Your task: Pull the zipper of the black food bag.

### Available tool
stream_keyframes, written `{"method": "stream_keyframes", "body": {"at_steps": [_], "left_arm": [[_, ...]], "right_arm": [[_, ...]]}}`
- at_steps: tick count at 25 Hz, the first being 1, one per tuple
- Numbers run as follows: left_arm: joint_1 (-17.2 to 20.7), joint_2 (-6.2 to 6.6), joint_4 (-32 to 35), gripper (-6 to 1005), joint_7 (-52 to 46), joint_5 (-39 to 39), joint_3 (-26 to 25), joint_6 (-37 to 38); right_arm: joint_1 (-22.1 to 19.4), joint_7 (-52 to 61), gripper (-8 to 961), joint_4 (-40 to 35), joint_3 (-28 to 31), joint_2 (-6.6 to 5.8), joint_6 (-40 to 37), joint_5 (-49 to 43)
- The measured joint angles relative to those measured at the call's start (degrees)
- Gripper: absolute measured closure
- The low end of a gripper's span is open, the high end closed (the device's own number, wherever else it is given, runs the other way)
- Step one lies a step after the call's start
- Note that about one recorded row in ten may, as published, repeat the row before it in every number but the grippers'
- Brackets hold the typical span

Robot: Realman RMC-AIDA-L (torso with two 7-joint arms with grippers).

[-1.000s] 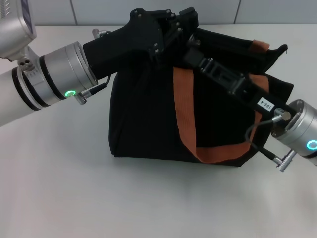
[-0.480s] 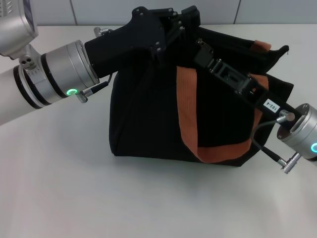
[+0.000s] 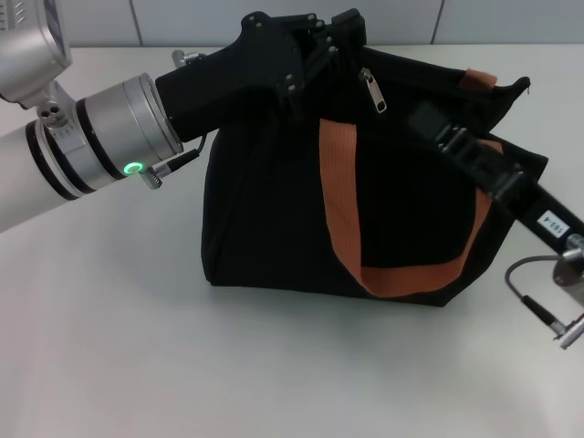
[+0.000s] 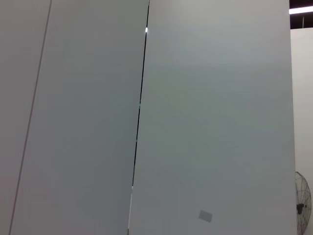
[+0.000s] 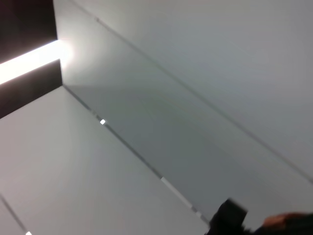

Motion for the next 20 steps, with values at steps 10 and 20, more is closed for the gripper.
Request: {"method": "stream_keyframes", "body": {"at_steps": [10,20], "left_arm": [[-0.12,-0.09,-0.05,974,0.04,-2.32,2.39,0.00],[-0.13,-0.09,0.07,974,0.04,-3.16,3.41,-0.20]], "right_arm": [[1.49,-0.01,724,-2.52,1.59,-0.06,1.33,0.58],[3.21,-0.56,734,-2.97,1.25,0.00,5.39,0.42]]}}
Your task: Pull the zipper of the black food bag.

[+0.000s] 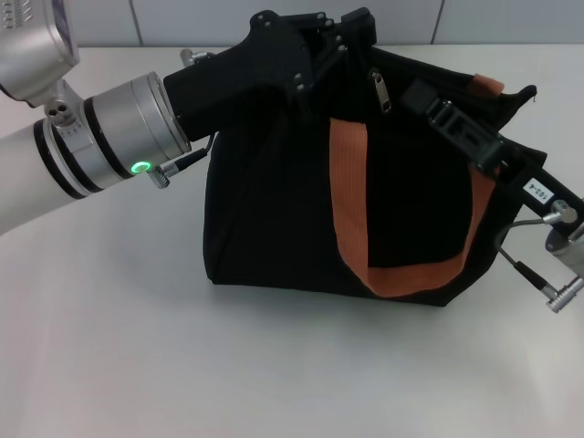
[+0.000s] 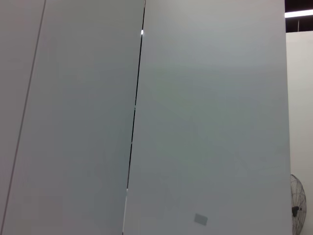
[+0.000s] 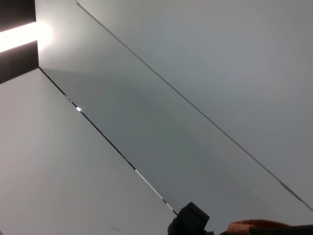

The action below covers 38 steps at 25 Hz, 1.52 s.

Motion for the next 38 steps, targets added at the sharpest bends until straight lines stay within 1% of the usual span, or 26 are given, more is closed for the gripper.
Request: {"method": "stream_keyframes", "body": {"at_steps": [6,12,23,28,38], "left_arm": [[-0.38,0.00,0.12,974,0.00,-0.37,0.28,-0.51],[-0.71,0.00,0.27,974,0.00,-0.51,0.30,-1.73],[-0.98,0.00,0.34,974,0.00,-0.51,0.31,-2.58],[-1.24,0.00,0.04,973,0.00,-0.52,0.30,-2.63],[-1.30,0.00,-0.07,973,0.00,-0.52,0.30,-2.63]], "right_arm": [[1.51,0.12,741,0.16,-0.51,0.02,1.76,-0.36],[2.20,0.27,747,0.37,-1.26,0.02,1.42,-0.46],[2.38,0.25,759,0.31,-1.26,0.02,2.74,0.03],[4.28,0.75,764,0.31,-2.65,-0.10,1.31,-0.88],[3.27,1.82,775,0.35,-1.87,-0.02,3.43,-0.59]]}}
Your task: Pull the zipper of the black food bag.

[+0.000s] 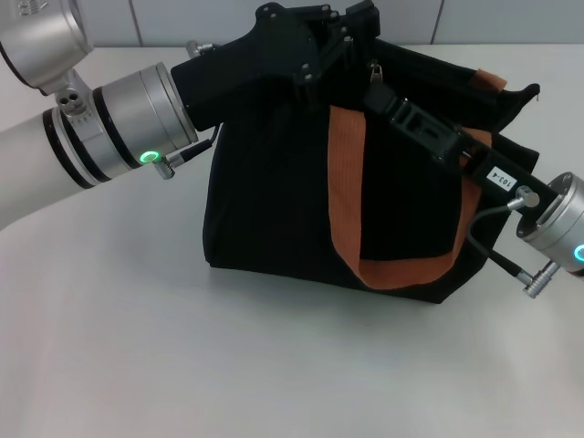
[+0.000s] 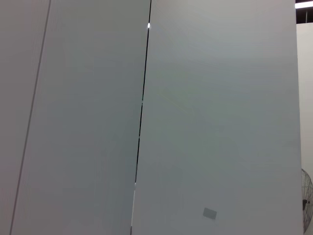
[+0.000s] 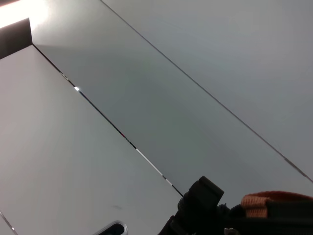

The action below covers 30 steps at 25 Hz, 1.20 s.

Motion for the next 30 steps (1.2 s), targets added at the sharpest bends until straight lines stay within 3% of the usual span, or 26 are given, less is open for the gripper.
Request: {"method": "stream_keyframes", "body": {"at_steps": [16,25,30], "left_arm": [[0.00,-0.01,-0.04,973,0.17,0.02,0.00,0.20],[0.13,-0.01,0.08,973,0.18,0.02,0.00,0.11],[0.30,-0.01,0.20,973,0.18,-0.27,0.00,0.08]], "right_arm": [[0.54,0.84,792,0.01,-0.49,0.10,0.96,0.01],[-0.07,1.21,955,0.15,0.23,0.09,1.18,0.01],[-0.71,1.79,955,-0.15,0.28,-0.05,1.05,0.01]]}}
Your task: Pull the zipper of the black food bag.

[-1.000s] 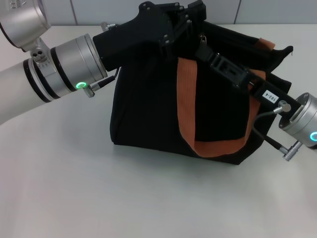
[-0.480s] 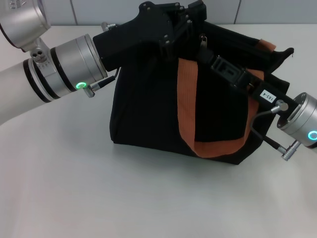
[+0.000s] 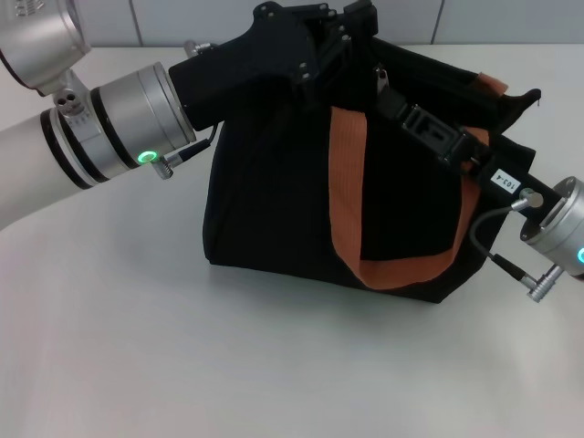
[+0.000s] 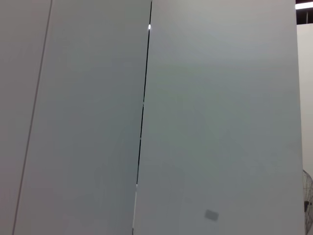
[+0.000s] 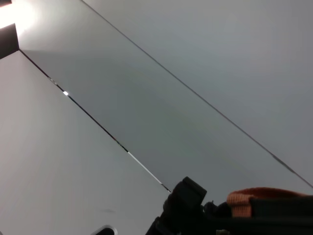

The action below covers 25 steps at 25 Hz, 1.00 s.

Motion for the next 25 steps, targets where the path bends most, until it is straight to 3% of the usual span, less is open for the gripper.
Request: {"method": "stream_keyframes", "body": {"at_steps": [25], "left_arm": [[0.15,0.00,-0.24,974,0.60,-0.47,-0.42,-0.22]], "right_arm": [[-3.94,3.15,957,-2.87,0.98,-0.09,-2.84,0.05]]}}
